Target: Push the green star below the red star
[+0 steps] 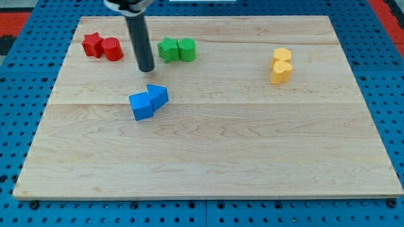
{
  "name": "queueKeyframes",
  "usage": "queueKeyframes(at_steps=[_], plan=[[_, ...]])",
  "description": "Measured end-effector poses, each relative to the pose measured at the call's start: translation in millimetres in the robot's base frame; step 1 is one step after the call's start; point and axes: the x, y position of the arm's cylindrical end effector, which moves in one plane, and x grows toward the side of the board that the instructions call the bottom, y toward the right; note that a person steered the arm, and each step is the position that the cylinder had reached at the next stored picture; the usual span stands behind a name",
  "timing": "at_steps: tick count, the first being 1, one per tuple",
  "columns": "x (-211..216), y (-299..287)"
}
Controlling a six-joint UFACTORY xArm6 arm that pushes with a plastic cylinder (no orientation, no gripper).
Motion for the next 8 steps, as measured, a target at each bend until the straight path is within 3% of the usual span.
queueKeyframes(at_steps=[1, 2, 3, 4, 5, 6, 8], plan=[[0.0, -9.2], [-10.2, 60.1], [-47.5, 125.0], [-78.4, 127.6], [-74.7, 67.4], [-43.1, -2.3], [-30.4, 4.9]])
